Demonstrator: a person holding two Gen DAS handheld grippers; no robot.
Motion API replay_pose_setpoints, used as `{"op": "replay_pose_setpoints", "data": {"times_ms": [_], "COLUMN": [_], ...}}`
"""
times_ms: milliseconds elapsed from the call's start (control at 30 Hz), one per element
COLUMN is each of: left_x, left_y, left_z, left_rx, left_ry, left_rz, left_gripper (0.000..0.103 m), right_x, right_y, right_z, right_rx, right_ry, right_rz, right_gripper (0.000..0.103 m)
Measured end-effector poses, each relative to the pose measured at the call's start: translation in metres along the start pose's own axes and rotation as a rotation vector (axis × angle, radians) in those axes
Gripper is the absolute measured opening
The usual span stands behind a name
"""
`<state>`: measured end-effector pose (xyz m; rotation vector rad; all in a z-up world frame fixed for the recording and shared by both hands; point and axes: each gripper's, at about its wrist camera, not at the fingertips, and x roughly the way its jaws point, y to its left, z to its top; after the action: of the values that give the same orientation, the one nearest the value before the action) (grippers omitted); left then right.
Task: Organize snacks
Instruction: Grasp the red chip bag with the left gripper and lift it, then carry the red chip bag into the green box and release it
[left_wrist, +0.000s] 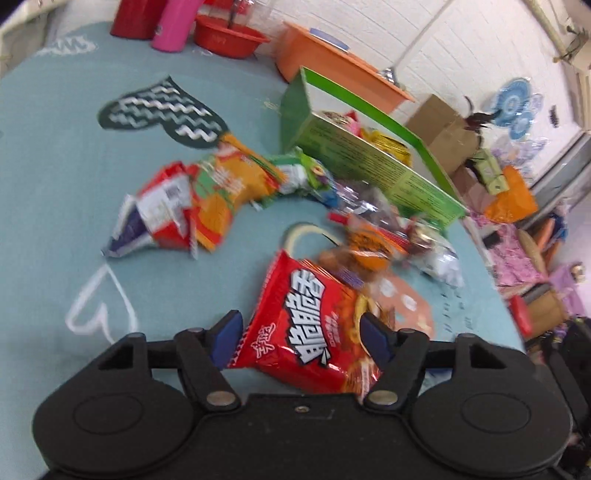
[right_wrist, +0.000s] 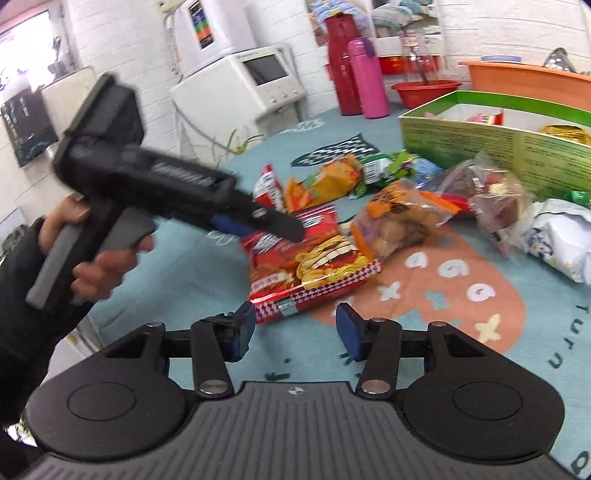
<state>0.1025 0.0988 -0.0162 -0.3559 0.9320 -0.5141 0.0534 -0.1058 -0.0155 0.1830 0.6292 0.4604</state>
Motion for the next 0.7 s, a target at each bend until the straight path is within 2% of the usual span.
{"op": "replay_pose_setpoints", "data": {"times_ms": [67, 200, 300, 367, 400, 433, 467, 500, 567, 700], "left_x": [-0.003, -0.007, -0.007, -0.005, -0.002, -0.001, -0.001, -0.001, -0.005, -0.018], "left_y": [-0.005, -0.012, -0.011, -0.014, -0.015, -0.016, -0.019, -0.023, -0.027, -0.042], "left_z": [-0.007, -0.012, -0.013, -0.015, -0.017, -0.019, -0.021, -0.022, -0.024, -0.023], "left_rx": [-0.007, 0.007, -0.009, 0.001, 0.004, 0.004, 0.016, 0.030, 0.035, 0.068], "left_ry": [0.015, -0.014, -0.008, -0.001, 0.006, 0.013, 0.004, -0.006, -0.018, -0.052], "left_rz": [-0.064, -0.015, -0.028, -0.016, -0.012, -0.013, 0.010, 0.025, 0.025, 0.006], "left_gripper": [0.089, 0.092, 0.091, 0.085, 0.074, 0.052, 0.049, 0.049, 0.049, 0.048], "right_x": [-0.007, -0.012, -0.009, -0.004, -0.002, 0.000, 0.003, 0.003, -0.002, -0.018], "right_y": [-0.007, -0.011, -0.011, -0.011, -0.010, -0.009, -0.007, -0.007, -0.005, 0.006], "right_z": [0.000, -0.002, -0.006, -0.007, -0.008, -0.008, -0.006, -0.005, -0.003, 0.002], "right_rx": [0.020, 0.036, 0.053, 0.071, 0.070, 0.061, 0.054, 0.053, 0.041, -0.030], "right_ry": [-0.021, -0.029, -0.014, -0.010, -0.019, -0.023, -0.022, -0.019, -0.020, -0.047], "right_rz": [-0.019, -0.044, -0.039, -0.025, -0.018, -0.018, -0.022, -0.024, -0.003, -0.021], "right_gripper": [0.088, 0.093, 0.093, 0.094, 0.094, 0.089, 0.079, 0.077, 0.056, 0.055]}}
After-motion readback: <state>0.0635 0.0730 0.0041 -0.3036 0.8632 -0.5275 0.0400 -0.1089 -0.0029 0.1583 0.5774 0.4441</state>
